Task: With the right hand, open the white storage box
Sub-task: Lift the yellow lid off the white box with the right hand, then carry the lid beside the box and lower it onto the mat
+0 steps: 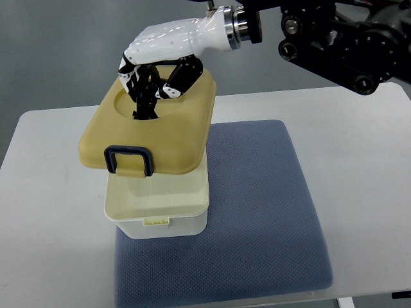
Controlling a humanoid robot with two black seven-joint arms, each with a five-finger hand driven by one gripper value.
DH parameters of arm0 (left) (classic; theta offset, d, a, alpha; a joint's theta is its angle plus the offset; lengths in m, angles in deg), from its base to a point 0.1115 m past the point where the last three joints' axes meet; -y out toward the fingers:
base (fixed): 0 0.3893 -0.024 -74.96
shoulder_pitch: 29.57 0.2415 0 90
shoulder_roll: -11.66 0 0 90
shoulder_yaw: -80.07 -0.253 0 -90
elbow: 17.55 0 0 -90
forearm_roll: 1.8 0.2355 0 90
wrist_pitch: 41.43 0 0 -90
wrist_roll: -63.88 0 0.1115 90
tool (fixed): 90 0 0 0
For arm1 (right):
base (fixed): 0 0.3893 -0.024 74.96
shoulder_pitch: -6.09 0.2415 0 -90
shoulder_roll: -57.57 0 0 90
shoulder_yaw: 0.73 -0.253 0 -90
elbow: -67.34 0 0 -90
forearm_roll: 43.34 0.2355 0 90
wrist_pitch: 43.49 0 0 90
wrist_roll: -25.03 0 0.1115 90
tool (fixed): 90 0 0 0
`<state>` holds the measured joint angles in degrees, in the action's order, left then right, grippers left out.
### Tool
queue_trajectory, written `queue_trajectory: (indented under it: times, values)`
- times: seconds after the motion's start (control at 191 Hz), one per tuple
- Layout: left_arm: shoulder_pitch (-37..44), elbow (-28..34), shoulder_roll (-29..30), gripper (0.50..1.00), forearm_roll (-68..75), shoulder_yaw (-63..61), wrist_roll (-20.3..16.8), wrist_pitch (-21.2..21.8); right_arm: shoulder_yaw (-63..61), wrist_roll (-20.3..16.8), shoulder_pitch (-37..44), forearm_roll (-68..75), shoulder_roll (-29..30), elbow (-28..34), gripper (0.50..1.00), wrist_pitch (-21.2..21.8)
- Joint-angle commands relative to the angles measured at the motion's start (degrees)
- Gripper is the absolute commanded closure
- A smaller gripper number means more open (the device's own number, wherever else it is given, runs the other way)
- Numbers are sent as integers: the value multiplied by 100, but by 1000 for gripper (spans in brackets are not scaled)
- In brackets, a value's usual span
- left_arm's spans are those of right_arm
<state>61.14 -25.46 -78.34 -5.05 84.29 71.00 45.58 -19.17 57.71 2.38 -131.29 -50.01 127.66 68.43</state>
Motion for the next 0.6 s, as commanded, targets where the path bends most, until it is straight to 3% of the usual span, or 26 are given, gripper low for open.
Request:
queue_trajectory:
  times: [0.0, 0.121, 0.262, 0.592]
  values:
    - [-1, 0, 0, 500, 0, 0, 0, 0, -275, 20, -139, 155, -439, -12, 1000, -29]
    - [-1, 0, 0, 500, 0, 0, 0, 0, -609, 160, -614, 217, -1046, -100, 1000, -108]
    - [-1, 0, 0, 500, 0, 0, 0, 0, -688, 232, -1194, 217, -1582, -100, 1000, -504]
    - [-1, 0, 0, 500, 0, 0, 0, 0, -626, 232, -2512, 208, -1898, -100, 1000, -1523]
